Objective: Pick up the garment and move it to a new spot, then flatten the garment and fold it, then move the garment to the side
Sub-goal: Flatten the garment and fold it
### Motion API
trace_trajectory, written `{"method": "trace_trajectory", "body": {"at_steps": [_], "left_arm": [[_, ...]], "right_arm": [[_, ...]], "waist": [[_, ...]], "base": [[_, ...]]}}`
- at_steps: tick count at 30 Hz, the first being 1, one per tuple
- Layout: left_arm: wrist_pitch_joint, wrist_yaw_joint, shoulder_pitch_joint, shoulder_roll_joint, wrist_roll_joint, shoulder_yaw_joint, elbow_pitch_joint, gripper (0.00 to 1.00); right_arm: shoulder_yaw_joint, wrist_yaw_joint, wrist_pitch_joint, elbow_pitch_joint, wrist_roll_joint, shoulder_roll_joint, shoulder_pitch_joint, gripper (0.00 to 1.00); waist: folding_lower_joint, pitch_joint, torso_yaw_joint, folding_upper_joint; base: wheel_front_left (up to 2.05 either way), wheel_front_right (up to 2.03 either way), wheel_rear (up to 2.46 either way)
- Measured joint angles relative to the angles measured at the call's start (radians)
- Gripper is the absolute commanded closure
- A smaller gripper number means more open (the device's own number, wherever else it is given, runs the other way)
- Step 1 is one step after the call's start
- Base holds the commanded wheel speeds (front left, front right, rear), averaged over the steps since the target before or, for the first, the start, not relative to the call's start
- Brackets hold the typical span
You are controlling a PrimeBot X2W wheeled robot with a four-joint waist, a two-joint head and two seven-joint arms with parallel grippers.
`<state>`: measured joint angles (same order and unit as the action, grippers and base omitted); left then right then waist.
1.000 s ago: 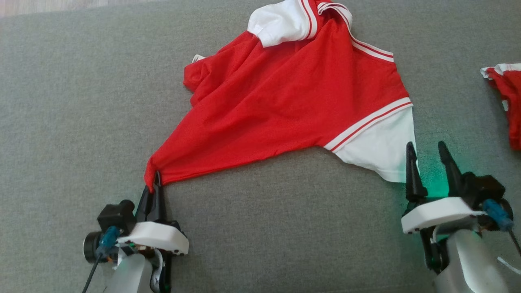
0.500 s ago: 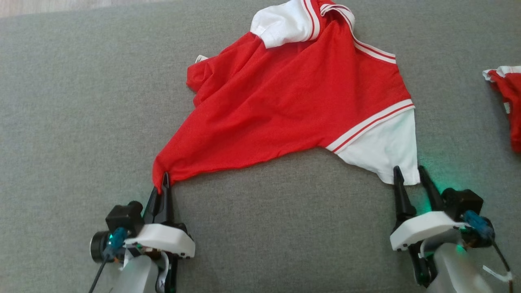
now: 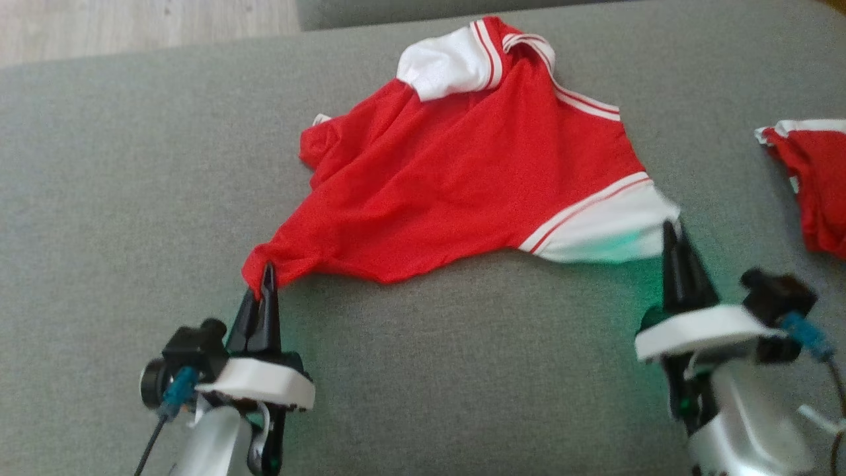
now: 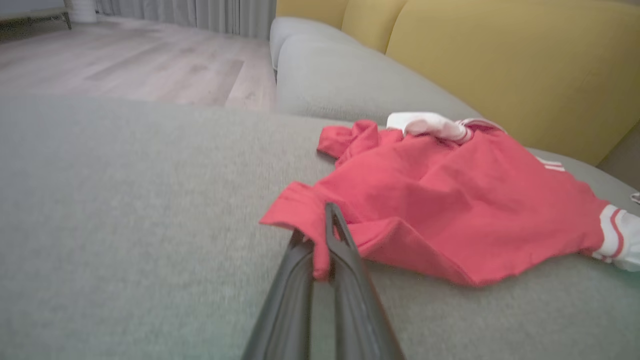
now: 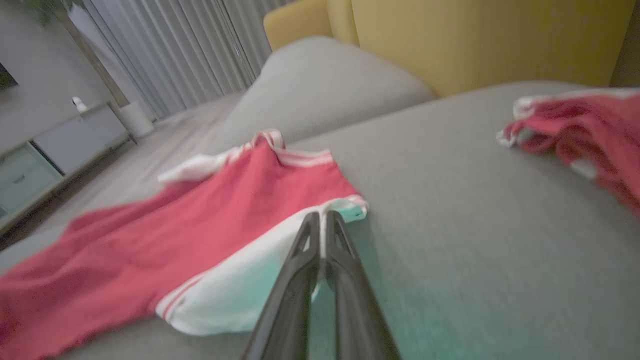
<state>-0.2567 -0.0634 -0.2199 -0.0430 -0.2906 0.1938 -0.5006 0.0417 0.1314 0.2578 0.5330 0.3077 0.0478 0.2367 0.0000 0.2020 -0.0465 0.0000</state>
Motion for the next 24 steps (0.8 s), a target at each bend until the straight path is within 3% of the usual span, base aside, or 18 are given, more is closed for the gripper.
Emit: {"method": "trace_trajectory", "body": {"at_steps": [7,15,19,24], "left_arm": [[0.0,-0.044,-0.095,-0.009,0.05,-0.034,0.086,1.0],[0.011,-0.062,-0.345,-0.133,0.061,-0.015,0.161,1.0],[0.13,-0.069,-0.463,-0.214,0.007,0.038,0.247,1.0],[0.254,-0.069,-0.559,-0.258,-0.034,0.04,0.287,1.0]], "right_arm": [[-0.026,0.0,0.0,-0.197,0.071,0.041,0.142,1.0],[-0.019,0.0,-0.002,-0.354,0.153,0.179,0.422,1.0],[-0.016,0.0,-0.079,-0.403,0.174,0.241,0.552,1.0],[-0.013,0.0,-0.156,-0.384,0.174,0.283,0.672,1.0]], "waist": [[0.0,-0.071,0.008,0.0],[-0.0001,-0.163,0.025,0.0],[-0.0002,-0.205,0.042,0.0],[-0.0002,-0.18,0.059,0.0]], "base": [[0.0,0.0,0.0],[0.0,0.0,0.0],[0.0,0.0,0.0],[0.0,0.0,0.0]]}}
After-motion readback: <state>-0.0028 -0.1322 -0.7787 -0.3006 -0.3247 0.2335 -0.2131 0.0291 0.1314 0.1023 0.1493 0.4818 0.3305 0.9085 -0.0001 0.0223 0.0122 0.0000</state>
